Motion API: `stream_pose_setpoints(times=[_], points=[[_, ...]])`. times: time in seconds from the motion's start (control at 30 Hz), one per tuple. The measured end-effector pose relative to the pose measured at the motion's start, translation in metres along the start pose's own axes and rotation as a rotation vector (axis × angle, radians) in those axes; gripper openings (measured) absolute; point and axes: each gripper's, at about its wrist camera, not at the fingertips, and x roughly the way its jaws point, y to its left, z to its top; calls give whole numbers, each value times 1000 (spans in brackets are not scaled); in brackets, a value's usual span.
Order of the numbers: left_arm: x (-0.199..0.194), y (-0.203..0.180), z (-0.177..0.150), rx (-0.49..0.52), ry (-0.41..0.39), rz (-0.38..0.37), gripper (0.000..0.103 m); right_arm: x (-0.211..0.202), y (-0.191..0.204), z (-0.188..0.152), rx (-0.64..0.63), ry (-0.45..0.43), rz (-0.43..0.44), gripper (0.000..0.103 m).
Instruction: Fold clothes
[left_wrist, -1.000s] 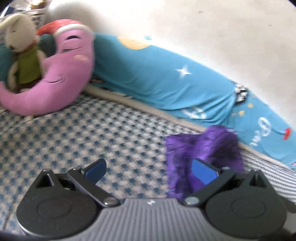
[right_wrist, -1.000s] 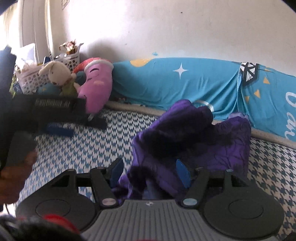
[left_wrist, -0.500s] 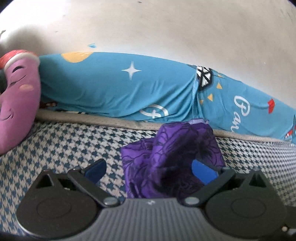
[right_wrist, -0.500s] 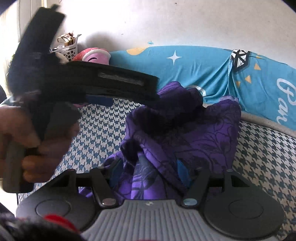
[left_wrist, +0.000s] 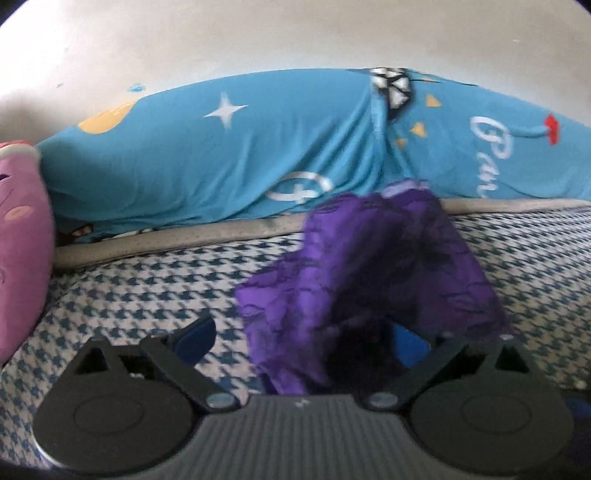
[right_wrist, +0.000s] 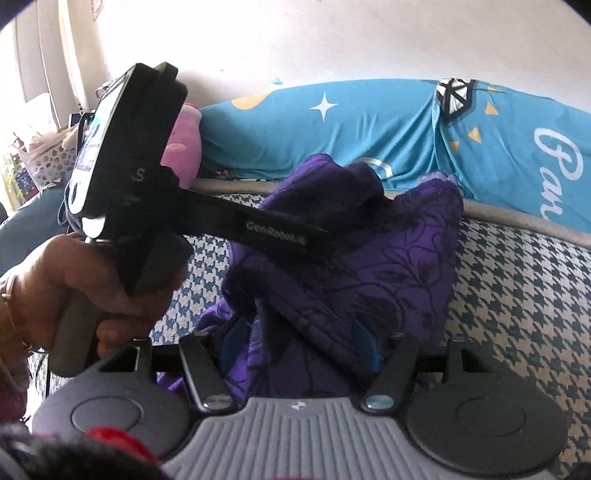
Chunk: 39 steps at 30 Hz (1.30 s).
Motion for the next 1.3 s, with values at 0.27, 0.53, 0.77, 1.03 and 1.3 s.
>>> stream_pose_setpoints(times=[0.27,0.53,0.77,1.03,1.3], points=[[23,58,-10,-345,82,167,100,-1,-6,1,-6,-2,-3,63],[15,66,-14,-395,58,135,103,-6,-11,3,-11,-16,4,63],[-7,61,-12,-385,11,69,103,-14,-13,4,-40,-33,22,63],[-10,60,-23,-340,32,68,103,-5,-14,2,-65,-47,25,63],[-6,65,-29,-344,58,70,103,9,-5,1,-118,-28,38,23]])
